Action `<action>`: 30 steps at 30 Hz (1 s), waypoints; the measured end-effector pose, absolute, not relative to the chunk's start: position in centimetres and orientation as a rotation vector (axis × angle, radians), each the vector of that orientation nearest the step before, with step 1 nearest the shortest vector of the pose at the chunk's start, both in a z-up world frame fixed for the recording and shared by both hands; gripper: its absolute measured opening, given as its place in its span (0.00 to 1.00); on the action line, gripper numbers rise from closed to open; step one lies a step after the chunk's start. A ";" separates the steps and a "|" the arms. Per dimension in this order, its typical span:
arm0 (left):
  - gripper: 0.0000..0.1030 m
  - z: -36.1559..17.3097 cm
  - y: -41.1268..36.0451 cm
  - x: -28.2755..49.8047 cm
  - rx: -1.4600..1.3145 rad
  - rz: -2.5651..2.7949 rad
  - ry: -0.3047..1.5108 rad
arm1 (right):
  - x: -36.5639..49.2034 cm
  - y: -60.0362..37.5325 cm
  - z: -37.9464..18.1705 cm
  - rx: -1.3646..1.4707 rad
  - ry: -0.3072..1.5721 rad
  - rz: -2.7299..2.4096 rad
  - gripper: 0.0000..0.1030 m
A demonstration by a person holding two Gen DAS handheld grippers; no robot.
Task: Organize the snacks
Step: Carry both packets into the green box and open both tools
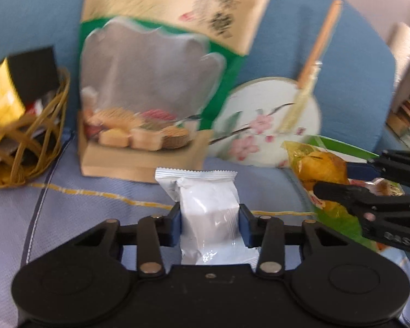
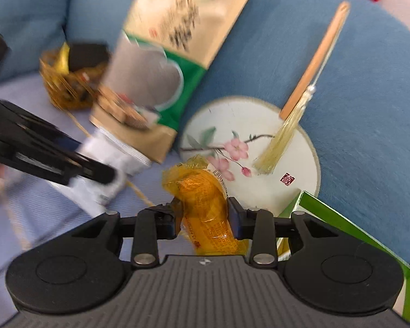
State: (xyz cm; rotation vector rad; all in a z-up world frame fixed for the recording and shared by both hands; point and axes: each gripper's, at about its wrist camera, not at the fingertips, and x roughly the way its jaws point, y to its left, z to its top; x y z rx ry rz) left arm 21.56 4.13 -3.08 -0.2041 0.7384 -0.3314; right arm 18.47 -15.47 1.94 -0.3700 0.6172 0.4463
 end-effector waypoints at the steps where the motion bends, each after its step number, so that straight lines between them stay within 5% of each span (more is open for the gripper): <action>1: 0.53 -2.5 3.8 21.2 -0.208 -0.343 0.728 | 17.4 -16.0 2.7 -0.346 0.596 0.453 0.58; 13: 0.53 5.3 -7.7 18.9 -0.186 -0.609 0.599 | 9.7 -29.5 9.9 -0.204 0.428 0.126 0.59; 24: 0.55 3.7 -17.5 20.9 -0.159 -0.704 0.641 | 10.3 -36.8 4.0 -0.191 0.511 -0.118 0.60; 26: 0.65 2.6 -18.3 21.5 -0.152 -0.707 0.651 | 10.9 -36.9 2.3 -0.201 0.508 -0.143 0.62; 28: 1.00 1.5 -18.6 21.8 -0.153 -0.688 0.653 | 11.0 -36.6 0.9 -0.234 0.517 -0.123 0.70; 30: 1.00 0.7 -18.6 21.6 -0.160 -0.634 0.653 | 11.1 -35.2 -0.1 -0.319 0.521 -0.115 0.75</action>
